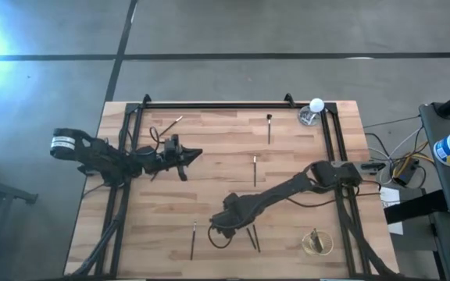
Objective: Pick & Place Makeup Brushes
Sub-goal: Put the eyeshadow brush into the makeup brush holder
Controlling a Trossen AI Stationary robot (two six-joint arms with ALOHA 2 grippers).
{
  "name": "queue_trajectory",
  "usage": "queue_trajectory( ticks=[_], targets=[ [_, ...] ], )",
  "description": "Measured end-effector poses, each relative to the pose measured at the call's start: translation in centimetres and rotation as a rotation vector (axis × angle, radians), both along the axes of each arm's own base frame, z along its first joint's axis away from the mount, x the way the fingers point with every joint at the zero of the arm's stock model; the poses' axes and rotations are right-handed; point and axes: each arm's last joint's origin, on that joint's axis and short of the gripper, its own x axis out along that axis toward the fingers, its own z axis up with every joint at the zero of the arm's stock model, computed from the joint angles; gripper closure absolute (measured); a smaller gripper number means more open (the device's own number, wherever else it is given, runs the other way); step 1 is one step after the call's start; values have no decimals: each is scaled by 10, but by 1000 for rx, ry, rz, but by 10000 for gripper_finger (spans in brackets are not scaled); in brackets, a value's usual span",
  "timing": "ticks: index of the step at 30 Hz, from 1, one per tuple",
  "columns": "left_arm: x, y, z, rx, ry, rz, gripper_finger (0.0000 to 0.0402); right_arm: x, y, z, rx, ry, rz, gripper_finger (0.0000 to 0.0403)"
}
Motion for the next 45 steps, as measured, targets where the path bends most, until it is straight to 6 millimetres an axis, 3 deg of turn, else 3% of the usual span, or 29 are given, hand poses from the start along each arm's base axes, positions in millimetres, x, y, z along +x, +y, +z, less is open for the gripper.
queue_trajectory(
  ticks=[7,15,19,22,27,30,35,41,45],
  targets=[
    [0,0,0,0,0,2,401,-4,-1,-9,0,23,-29,311],
    [0,1,0,-1,0,3,401,-4,-1,-10,0,22,13,383],
    [0,1,0,-1,0,3,401,-4,-2,-5,-6,19,68,392],
    [1,1,1,0,-5,3,401,-5,-3,9,-41,-21,98,393],
    [3,1,3,0,-15,-2,402,-17,-4,58,-107,-159,123,394],
    [3,1,3,-3,-11,-4,402,-29,0,86,-152,-244,142,394],
    [3,1,2,-4,-6,-4,402,-67,14,140,-230,-414,160,394],
    [3,1,2,-1,-6,-4,402,-128,34,167,-308,-521,144,394],
    [3,1,2,0,-5,-4,402,-168,43,170,-352,-533,129,394]
  ],
)
